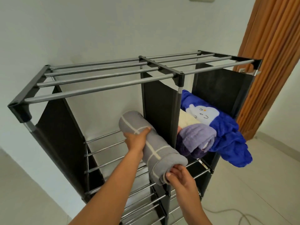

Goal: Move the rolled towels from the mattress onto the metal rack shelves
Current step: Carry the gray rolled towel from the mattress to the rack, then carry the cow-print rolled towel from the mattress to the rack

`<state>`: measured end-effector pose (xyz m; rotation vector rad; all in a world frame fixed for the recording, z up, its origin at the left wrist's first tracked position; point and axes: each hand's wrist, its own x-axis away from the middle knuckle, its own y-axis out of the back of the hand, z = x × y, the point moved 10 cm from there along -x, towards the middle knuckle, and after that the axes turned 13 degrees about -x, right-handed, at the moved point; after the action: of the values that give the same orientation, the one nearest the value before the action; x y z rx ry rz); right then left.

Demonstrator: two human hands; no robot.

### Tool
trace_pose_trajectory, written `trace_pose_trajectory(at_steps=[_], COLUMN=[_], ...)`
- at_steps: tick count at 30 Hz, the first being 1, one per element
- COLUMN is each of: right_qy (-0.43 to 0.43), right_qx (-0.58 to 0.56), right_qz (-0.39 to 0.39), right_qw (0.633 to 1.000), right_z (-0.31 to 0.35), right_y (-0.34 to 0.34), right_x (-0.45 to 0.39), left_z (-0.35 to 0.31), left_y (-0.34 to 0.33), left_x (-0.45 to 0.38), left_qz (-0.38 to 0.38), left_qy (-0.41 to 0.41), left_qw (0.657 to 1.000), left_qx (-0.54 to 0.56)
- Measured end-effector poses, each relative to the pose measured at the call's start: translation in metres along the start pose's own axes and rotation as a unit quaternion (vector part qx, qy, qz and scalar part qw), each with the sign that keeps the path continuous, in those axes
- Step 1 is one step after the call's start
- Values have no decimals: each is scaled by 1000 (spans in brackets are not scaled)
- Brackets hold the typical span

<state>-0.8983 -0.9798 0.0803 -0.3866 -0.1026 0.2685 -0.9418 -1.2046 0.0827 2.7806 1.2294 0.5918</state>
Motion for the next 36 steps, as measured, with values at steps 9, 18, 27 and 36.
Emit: trace_pose_trajectory(at_steps=[9, 18, 27, 36], right_qy=[-3, 3, -3, -151], right_qx=[44, 156, 215, 60], right_qz=[17, 52, 87, -286], right_qw=[999, 986, 973, 944], right_z=[5, 3, -9, -70], right_y=[-7, -29, -23, 186], right_x=[0, -15, 5, 134], left_z=[0, -12, -43, -28], left_y=[-10, -17, -6, -121], left_x=[1, -17, 52, 246], left_qz=[56, 93, -14, 207], left_qy=[52, 14, -169, -525], left_qw=[993, 995, 961, 784], left_qx=[91, 27, -220, -260])
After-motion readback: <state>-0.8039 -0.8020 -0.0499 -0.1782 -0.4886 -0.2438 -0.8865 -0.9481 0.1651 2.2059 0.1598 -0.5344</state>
